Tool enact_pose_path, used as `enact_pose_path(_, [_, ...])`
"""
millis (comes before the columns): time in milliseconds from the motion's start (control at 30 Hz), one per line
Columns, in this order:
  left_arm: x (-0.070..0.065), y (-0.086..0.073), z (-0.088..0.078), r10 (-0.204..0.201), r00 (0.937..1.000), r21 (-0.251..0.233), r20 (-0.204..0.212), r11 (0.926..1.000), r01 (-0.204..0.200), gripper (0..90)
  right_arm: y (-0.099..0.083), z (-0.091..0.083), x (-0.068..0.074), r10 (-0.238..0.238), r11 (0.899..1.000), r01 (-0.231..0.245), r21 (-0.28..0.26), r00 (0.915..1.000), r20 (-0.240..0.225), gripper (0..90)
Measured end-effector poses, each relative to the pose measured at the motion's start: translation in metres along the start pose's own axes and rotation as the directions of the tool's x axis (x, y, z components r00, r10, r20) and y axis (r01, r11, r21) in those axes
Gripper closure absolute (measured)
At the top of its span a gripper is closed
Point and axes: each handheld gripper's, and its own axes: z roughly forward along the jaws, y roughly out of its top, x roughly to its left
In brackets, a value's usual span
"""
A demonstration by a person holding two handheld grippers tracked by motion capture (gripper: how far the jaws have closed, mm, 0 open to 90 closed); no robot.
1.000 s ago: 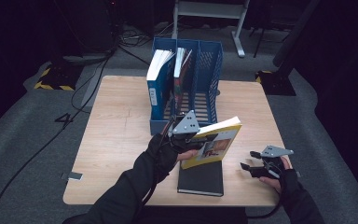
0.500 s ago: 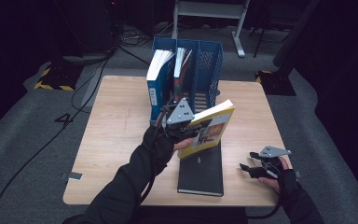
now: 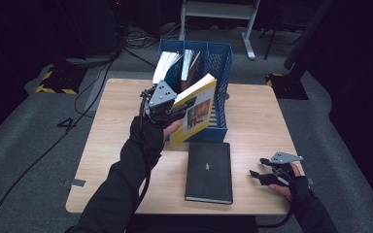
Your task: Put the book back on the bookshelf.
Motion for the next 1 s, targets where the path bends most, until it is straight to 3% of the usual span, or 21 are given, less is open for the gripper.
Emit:
enact_pose_path(100, [0.007, 0.003, 0.002, -0.015, 0.9993, -0.002, -0.034, 0.9999, 0.014, 75.1, 0.000, 0.001, 0.001, -0.002, 1.000, 0.002, 0.002, 1.0000, 0.000, 28.6])
enact_pose_path(267, [0.012, 0.006, 0.008, -0.022, 0.9982, 0.008, -0.056, 0.9997, 0.022, 75.1, 0.000, 0.000, 0.000, -0.002, 1.000, 0.002, 0.000, 1.0000, 0.001, 28.7])
enact_pose_path(400, [0.018, 0.009, 0.017, -0.016, 0.9942, 0.028, -0.106, 0.9994, 0.019, 75.2, 0.000, 0.000, 0.000, -0.002, 1.000, 0.002, 0.002, 1.0000, 0.002, 28.7])
enact_pose_path(600, [0.025, 0.010, 0.027, -0.030, 0.9904, 0.048, -0.135, 0.9982, 0.037, 75.1, 0.000, 0.001, 0.000, -0.002, 1.000, 0.002, 0.003, 1.0000, 0.003, 28.8])
enact_pose_path(733, [0.028, 0.012, 0.039, -0.036, 0.9842, 0.067, -0.174, 0.9966, 0.048, 75.2, 0.000, 0.001, 0.001, -0.008, 1.000, 0.008, 0.006, 1.0000, 0.006, 28.9])
enact_pose_path(767, [0.030, 0.013, 0.046, -0.044, 0.9793, 0.073, -0.197, 0.9956, 0.059, 75.2, 0.000, 0.001, 0.001, -0.006, 1.000, 0.006, 0.007, 1.0000, 0.005, 28.9])
enact_pose_path(833, [0.031, 0.013, 0.049, -0.045, 0.9781, 0.074, -0.203, 0.9954, 0.061, 75.2, 0.000, 0.001, 0.001, -0.006, 1.000, 0.006, 0.005, 1.0000, 0.006, 29.5])
enact_pose_path(1000, [0.031, 0.016, 0.068, -0.058, 0.9676, 0.092, -0.246, 0.9923, 0.082, 75.2, -0.001, 0.000, 0.001, -0.003, 1.000, 0.003, 0.003, 1.0000, 0.008, 29.5])
